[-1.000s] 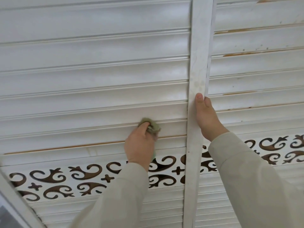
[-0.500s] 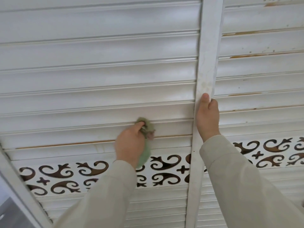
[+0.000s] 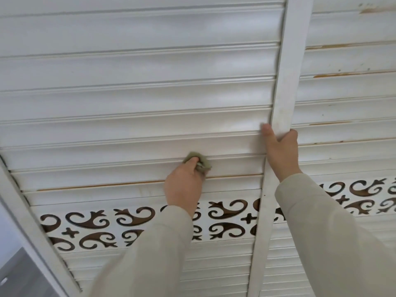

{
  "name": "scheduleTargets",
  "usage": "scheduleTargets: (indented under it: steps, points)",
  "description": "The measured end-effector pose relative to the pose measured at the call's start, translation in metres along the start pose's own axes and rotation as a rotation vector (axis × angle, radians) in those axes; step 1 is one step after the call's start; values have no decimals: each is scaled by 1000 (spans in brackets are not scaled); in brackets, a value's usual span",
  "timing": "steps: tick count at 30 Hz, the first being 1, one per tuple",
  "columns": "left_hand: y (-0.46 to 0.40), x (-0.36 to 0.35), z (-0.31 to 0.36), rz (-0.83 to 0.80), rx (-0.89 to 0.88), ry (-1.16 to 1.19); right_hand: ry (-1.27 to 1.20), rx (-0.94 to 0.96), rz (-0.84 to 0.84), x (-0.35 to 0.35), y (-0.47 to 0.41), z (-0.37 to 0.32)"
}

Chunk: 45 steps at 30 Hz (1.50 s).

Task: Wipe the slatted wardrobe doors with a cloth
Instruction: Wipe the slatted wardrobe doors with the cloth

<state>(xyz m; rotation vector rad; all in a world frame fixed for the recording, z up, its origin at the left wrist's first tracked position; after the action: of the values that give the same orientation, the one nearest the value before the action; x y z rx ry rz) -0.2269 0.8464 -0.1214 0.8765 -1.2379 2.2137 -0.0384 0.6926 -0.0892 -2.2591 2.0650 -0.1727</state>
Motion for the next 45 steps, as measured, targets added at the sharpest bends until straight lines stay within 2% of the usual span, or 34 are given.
scheduleTargets:
  steps: [4,8,10,13,19,21,23,25,32,34,36,38,41,43,45]
  points:
    - [-16,-32,70,-213,-253,-10,28,4,-4,2,-1,-2]
    - [-24,-49,111,-216,-369,-24,49,-23,-32,7,-4,-4]
    - [-23,-49,99,-232,-362,-4,74,-13,-28,8,-3,-3]
    - [-13,-32,50,-159,-209,36,67,15,-10,8,-3,1]
    - [8,29,-67,131,211,-22,-65,31,107,-11,1,12]
    - [18,38,-90,260,297,-21,-102,31,150,-15,4,14]
    - [23,33,-92,350,316,-2,-141,-2,84,-13,6,13]
    - [22,13,-73,326,233,34,-162,-19,-16,-5,5,13]
    - [5,-97,59,24,-206,197,-20,-127,-250,20,2,52]
    - [0,-110,87,-58,-331,177,-42,-182,-284,20,0,53]
    - [-6,-108,95,-87,-360,137,-32,-194,-308,21,-1,51]
    - [-11,-98,87,-40,-243,187,-8,-185,-317,22,-3,52]
    - [-13,-80,60,229,98,370,-16,-191,-321,21,-6,56]
    - [-12,-79,56,339,124,376,-28,-207,-327,19,-8,57]
    - [-12,-88,70,267,24,376,-34,-211,-330,20,-8,57]
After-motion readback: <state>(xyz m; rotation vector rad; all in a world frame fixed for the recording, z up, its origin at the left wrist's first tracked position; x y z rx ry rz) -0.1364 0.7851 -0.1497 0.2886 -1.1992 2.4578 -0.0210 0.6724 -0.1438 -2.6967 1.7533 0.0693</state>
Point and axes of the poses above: each hand's wrist, its own y-axis away from the middle knuckle, its own x-axis out of the back of the hand, z = x × y, the point moved 2 cm from there along -y, towards the middle knuckle, and after that the axes turned 15 degrees about -x, right-handed, at the moved point
